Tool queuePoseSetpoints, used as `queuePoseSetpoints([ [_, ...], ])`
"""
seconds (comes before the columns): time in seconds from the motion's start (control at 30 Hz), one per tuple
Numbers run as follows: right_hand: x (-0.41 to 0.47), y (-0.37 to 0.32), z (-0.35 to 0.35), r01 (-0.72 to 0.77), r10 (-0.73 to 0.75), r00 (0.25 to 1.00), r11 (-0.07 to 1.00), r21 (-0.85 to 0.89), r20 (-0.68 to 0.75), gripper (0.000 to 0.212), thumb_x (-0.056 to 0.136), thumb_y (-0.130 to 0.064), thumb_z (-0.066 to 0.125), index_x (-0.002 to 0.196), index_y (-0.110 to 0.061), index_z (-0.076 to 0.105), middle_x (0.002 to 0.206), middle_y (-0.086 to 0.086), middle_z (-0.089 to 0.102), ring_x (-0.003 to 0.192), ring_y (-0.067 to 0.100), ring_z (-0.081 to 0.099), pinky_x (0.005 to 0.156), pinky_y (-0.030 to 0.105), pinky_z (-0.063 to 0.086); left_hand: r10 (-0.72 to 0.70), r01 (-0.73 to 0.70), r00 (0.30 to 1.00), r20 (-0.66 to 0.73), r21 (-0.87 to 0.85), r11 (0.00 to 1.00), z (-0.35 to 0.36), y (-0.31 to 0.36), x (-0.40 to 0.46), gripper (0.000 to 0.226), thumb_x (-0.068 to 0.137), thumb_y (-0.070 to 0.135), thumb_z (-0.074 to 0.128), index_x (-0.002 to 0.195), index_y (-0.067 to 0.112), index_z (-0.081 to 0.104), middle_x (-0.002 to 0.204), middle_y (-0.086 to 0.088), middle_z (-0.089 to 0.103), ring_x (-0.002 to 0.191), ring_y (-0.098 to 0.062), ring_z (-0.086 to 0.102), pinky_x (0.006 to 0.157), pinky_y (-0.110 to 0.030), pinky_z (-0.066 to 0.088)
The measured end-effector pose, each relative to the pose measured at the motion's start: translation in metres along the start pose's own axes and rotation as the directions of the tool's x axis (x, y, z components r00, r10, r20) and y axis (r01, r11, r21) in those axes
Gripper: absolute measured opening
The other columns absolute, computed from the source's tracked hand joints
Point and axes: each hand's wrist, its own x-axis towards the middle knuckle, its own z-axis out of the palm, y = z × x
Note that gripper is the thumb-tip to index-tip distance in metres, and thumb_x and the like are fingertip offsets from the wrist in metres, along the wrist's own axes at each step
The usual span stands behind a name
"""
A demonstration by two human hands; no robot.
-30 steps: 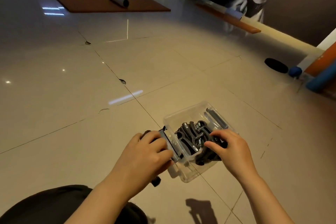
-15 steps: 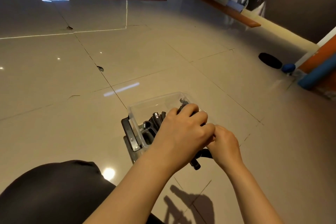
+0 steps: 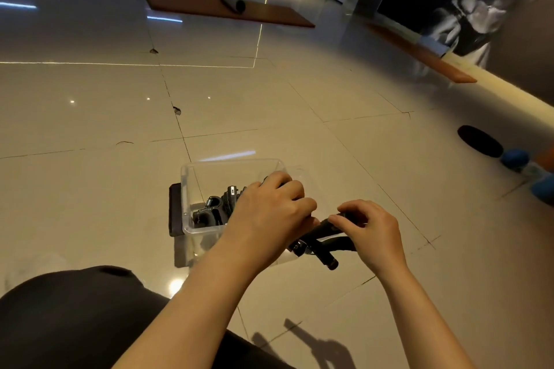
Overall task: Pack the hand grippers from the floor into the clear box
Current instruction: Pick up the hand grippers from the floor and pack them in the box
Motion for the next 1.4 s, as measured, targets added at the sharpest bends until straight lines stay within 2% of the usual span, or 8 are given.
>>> queuePoseSetpoints([
  [0.1, 0.011, 0.014, -0.013, 0.055, -0.055, 0.998, 0.998, 0.025, 0.032, 0.012, 0.078, -0.024, 0.075, 0.086, -0.026, 0.066, 0.086, -0.010, 0.061, 0.082, 0.002, 0.056, 0.061, 0.004, 0.041, -0.036, 0.036, 0.999, 0.016, 0.004, 0.999, 0.010, 0.013, 0.002, 0.016, 0.072, 0.036, 0.075, 0.078, 0.022, 0.072, 0.077, 0.003, 0.066, 0.084, -0.024, 0.063, 0.047, -0.032, 0.051],
  [0.17, 0.019, 0.022, -0.020, 0.097, -0.100, 0.994, 0.994, 0.042, 0.054, 0.013, 0.077, -0.024, 0.075, 0.085, -0.027, 0.065, 0.086, -0.010, 0.061, 0.083, 0.003, 0.056, 0.062, 0.006, 0.042, -0.078, 0.077, 0.996, 0.031, 0.026, 0.997, 0.015, 0.020, 0.003, 0.018, 0.067, 0.036, 0.079, 0.077, 0.022, 0.072, 0.075, 0.003, 0.066, 0.080, -0.023, 0.063, 0.045, -0.029, 0.049],
  [0.47, 0.067, 0.037, -0.023, 0.287, -0.295, 0.933, 0.955, 0.068, 0.205, 0.009, 0.077, -0.027, 0.074, 0.080, -0.025, 0.067, 0.081, -0.009, 0.061, 0.079, 0.006, 0.057, 0.068, 0.021, 0.046, -0.328, 0.330, 0.944, -0.035, 0.122, 0.936, 0.011, 0.029, -0.026, 0.021, 0.075, 0.040, 0.066, 0.083, 0.022, 0.073, 0.079, 0.004, 0.066, 0.082, -0.021, 0.062, 0.048, -0.030, 0.051],
  [0.63, 0.096, 0.041, 0.017, 0.326, -0.335, 0.903, 0.942, 0.080, 0.270, 0.011, 0.077, -0.024, 0.075, 0.079, -0.025, 0.064, 0.083, -0.007, 0.060, 0.077, 0.008, 0.055, 0.065, 0.012, 0.039, -0.638, 0.644, 0.763, -0.100, 0.037, 0.764, 0.020, 0.012, -0.074, 0.041, 0.082, 0.050, 0.044, 0.089, 0.021, 0.072, 0.084, 0.006, 0.064, 0.087, -0.018, 0.056, 0.060, -0.037, 0.054],
  [0.77, 0.113, 0.048, 0.054, 0.214, -0.224, 0.950, 0.975, 0.068, 0.218, 0.012, 0.078, -0.026, 0.075, 0.080, -0.022, 0.064, 0.081, -0.005, 0.061, 0.073, 0.008, 0.055, 0.063, 0.011, 0.037, -0.678, 0.687, 0.719, -0.153, 0.013, 0.726, 0.041, -0.015, -0.037, 0.033, 0.084, 0.043, 0.049, 0.089, 0.020, 0.072, 0.084, 0.004, 0.063, 0.088, -0.020, 0.055, 0.066, -0.028, 0.044],
  [0.93, 0.146, 0.052, 0.084, -0.064, 0.027, 0.968, 0.988, 0.143, 0.249, 0.014, 0.077, -0.030, 0.075, 0.075, -0.019, 0.066, 0.076, -0.005, 0.066, 0.073, 0.016, 0.062, 0.068, 0.031, 0.051, -0.719, 0.701, 0.679, -0.148, -0.159, 0.695, 0.064, -0.047, 0.005, 0.031, 0.083, 0.048, 0.052, 0.087, 0.024, 0.071, 0.085, 0.011, 0.063, 0.090, -0.013, 0.051, 0.073, -0.012, 0.031],
  [1.17, 0.155, 0.072, 0.107, -0.294, 0.251, 0.950, 0.919, 0.263, 0.184, 0.012, 0.076, -0.031, 0.076, 0.075, -0.025, 0.066, 0.076, -0.004, 0.067, 0.075, 0.024, 0.066, 0.075, 0.046, 0.056, -0.707, 0.707, 0.707, -0.005, -0.035, 0.707, 0.075, -0.102, -0.016, 0.042, 0.079, 0.054, 0.047, 0.088, 0.023, 0.073, 0.083, 0.009, 0.064, 0.090, -0.019, 0.055, 0.070, -0.025, 0.036],
  [1.4, 0.186, 0.066, 0.147, -0.477, 0.400, 0.872, 0.821, 0.313, 0.282, 0.003, 0.085, -0.017, 0.067, 0.085, -0.014, 0.066, 0.081, 0.009, 0.067, 0.067, 0.024, 0.065, 0.070, 0.045, 0.058, -0.637, 0.630, 0.763, 0.108, 0.098, 0.771, 0.083, -0.160, -0.038, 0.048, 0.079, 0.057, 0.041, 0.087, 0.023, 0.073, 0.083, 0.009, 0.062, 0.090, -0.018, 0.054, 0.060, -0.030, 0.048],
])
